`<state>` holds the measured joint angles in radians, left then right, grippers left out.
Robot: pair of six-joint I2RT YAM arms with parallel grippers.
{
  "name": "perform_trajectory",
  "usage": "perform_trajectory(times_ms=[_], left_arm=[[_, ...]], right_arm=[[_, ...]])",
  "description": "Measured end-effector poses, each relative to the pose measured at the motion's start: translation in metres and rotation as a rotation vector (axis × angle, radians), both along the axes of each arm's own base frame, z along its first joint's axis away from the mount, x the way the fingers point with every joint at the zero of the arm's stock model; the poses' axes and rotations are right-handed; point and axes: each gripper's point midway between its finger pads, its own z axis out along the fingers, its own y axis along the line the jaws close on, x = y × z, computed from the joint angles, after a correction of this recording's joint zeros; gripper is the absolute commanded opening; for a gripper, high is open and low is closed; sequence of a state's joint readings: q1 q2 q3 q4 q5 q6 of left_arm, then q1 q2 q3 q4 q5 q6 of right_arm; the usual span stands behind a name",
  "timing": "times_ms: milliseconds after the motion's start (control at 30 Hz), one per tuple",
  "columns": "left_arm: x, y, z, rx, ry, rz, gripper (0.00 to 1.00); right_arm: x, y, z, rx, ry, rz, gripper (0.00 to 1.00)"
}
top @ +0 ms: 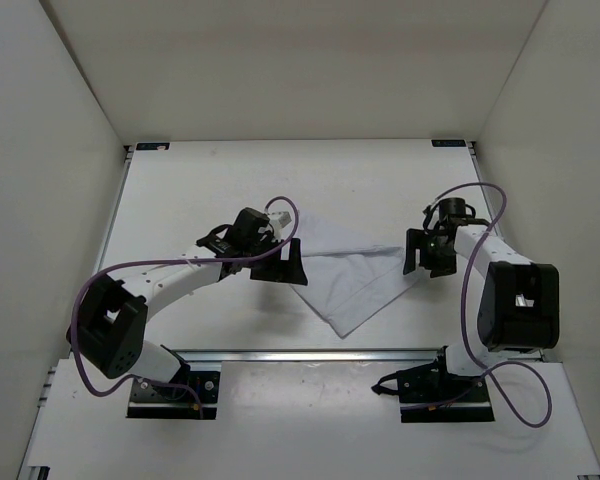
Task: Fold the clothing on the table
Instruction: Move the skirt to the center of the board
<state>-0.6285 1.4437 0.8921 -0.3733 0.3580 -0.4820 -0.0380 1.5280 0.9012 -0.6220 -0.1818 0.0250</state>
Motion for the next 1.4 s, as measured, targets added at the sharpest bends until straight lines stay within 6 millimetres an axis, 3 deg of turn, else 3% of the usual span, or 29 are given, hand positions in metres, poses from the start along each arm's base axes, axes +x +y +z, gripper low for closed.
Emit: perform_trajectory(times_ms=[267,467,500,567,633,800,900,1067,1200,1300,1400], left_arm=[[0.0,0.0,0.003,-0.017,0.001,-0.011,0.98],[0.002,0.002,0.007,-0.032,-0.004,-0.013,0.98],[0.002,0.003,0.008,-0.034,-0.007,-0.012,0.98],[0.002,0.004,0.01,-0.038,-0.013,-0.011,0.98],[0.001,0.006,0.011,-0.041,-0.018,-0.009,0.99],[-0.001,0.01,0.014,-0.044,-0.026,0.0,0.99],[-0.004,0.009,0.011,-0.041,-0.02,0.015,0.98],[-0.013,0.018,-0.004,-0.01,0.012,0.086,0.99],[-0.013,0.032,-0.009,0.044,0.021,0.164,0.99],[-0.012,0.049,-0.006,0.081,-0.01,0.249,0.99],[-0.016,0.071,-0.001,0.082,-0.033,0.352,0.98]], right_arm=[[0.01,-0.008,0.001,-0.03,-0.044,0.012,0.56],[0.014,-0.003,-0.011,-0.048,-0.03,0.062,0.36],[0.014,-0.003,-0.016,-0.049,-0.012,0.063,0.3],[0.019,-0.003,-0.016,-0.05,-0.014,0.065,0.1],[0.023,-0.002,-0.017,-0.039,-0.013,0.062,0.0],[0.029,0.009,-0.014,0.016,-0.013,0.064,0.0],[0.03,0.036,-0.011,0.067,-0.013,0.083,0.0],[0.016,0.126,0.001,0.238,-0.005,0.2,0.0],[0.001,0.178,0.007,0.306,0.018,0.276,0.0],[-0.002,0.194,0.008,0.338,0.031,0.279,0.0],[0.002,0.191,0.008,0.351,0.041,0.223,0.0]])
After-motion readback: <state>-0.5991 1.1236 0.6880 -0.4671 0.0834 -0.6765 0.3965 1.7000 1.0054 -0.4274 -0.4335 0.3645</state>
